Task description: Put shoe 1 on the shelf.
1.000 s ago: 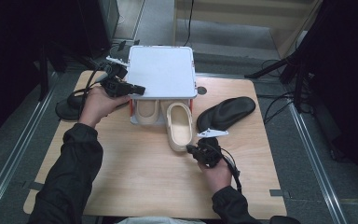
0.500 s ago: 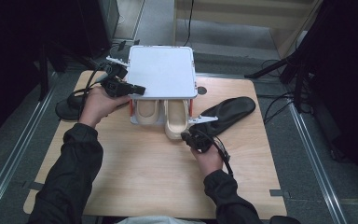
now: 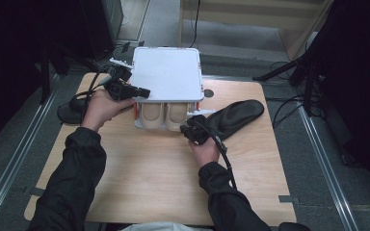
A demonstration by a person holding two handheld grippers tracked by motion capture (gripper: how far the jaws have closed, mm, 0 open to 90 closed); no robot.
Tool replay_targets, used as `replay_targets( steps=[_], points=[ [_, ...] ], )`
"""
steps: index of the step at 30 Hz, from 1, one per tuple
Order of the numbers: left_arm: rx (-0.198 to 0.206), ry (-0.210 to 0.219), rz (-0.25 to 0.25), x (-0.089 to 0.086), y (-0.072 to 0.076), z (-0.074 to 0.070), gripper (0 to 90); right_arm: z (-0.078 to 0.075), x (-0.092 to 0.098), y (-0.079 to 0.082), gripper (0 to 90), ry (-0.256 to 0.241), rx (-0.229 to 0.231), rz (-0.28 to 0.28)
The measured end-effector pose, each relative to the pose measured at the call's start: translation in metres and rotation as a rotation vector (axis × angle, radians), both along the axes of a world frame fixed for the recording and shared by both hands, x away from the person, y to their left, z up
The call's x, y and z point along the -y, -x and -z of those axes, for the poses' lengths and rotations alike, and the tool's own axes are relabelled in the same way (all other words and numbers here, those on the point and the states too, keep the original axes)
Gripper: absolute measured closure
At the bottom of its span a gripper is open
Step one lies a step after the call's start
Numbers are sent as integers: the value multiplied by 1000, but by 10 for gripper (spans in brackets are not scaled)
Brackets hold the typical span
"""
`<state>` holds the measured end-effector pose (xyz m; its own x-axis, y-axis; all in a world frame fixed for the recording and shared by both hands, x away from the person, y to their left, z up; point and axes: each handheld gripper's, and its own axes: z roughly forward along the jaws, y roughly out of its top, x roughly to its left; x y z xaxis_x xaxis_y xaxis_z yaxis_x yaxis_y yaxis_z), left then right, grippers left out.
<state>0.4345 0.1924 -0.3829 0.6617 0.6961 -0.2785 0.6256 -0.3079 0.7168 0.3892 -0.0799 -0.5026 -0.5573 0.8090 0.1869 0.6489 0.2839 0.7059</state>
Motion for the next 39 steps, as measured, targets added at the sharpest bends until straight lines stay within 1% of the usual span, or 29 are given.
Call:
replay_targets(
  steps=[3,8,9,10,11,12,13,14,15,16,17,18,19,20,21,23,24,26,27,28,29,30,31,32,33,34,35,38,39],
  points=[
    [4,-6,-4,1,0,0,900,0,-5,-6,900,16,8,-1],
    [6,-6,-2,0,0,-1,900,0,-7,-8,900,16,3,-2],
    [14,-8,-5,1,0,0,900,-1,-6,-7,900,16,-12,-17],
    [14,-8,-5,1,0,0,900,-1,-6,-7,900,16,-12,-17],
    [28,-24,-5,4,1,-1,900,-4,-3,-2,900,-1,-13,-33],
    [28,-24,-5,4,1,-1,900,-4,-3,-2,900,-1,-13,-33],
    [32,-27,-3,5,1,-2,895,-7,1,4,892,-26,-7,-44],
    [32,-27,-3,5,1,-2,882,-7,1,4,892,-26,-7,-44],
    [23,-9,-5,4,1,-1,868,-11,5,10,878,-43,9,-57],
    [23,-9,-5,4,1,-1,842,-13,8,14,873,-51,17,-62],
    [33,-16,-14,4,1,-2,814,-16,10,18,872,-56,19,-70],
    [33,-16,-14,4,1,-2,787,-18,13,21,862,-66,28,-79],
    [48,-31,-24,5,2,-3,787,-18,13,21,862,-66,28,-79],
    [48,-20,-33,4,3,-5,736,-22,19,27,848,-80,20,-93],
    [37,-5,-37,4,4,-6,695,-24,22,30,835,-88,20,-104],
    [28,-8,-46,2,5,-8,625,-27,28,35,822,-99,6,-121],
    [24,-10,-51,2,6,-9,589,-29,32,38,806,-99,12,-126],
    [13,-12,-71,-1,7,-11,517,-31,39,43,757,-122,19,-134],
    [13,-12,-71,-1,7,-11,492,-31,39,43,757,-122,19,-134],
    [9,-14,-76,-4,8,-12,492,-31,42,44,741,-132,16,-142],
    [21,-4,-94,-9,11,-13,466,-32,46,48,700,-141,6,-156],
    [21,-4,-94,-9,11,-13,453,-32,46,48,700,-141,6,-156],
    [20,-1,-101,-12,12,-13,444,-31,51,52,670,-144,12,-170],
    [16,0,-109,-15,13,-14,444,-31,51,52,670,-144,12,-170],
    [13,1,-119,-18,15,-14,434,-30,53,54,645,-147,23,-177],
    [18,5,-133,-21,17,-15,432,-30,55,55,625,-144,35,-187],
    [23,6,-139,-26,20,-16,423,-31,59,58,590,-134,54,-185],
    [21,6,-152,-30,22,-17,411,-33,64,59,561,-144,48,-196],
    [18,0,-158,-34,24,-16,402,-36,69,61,542,-150,59,-201]
  ],
)
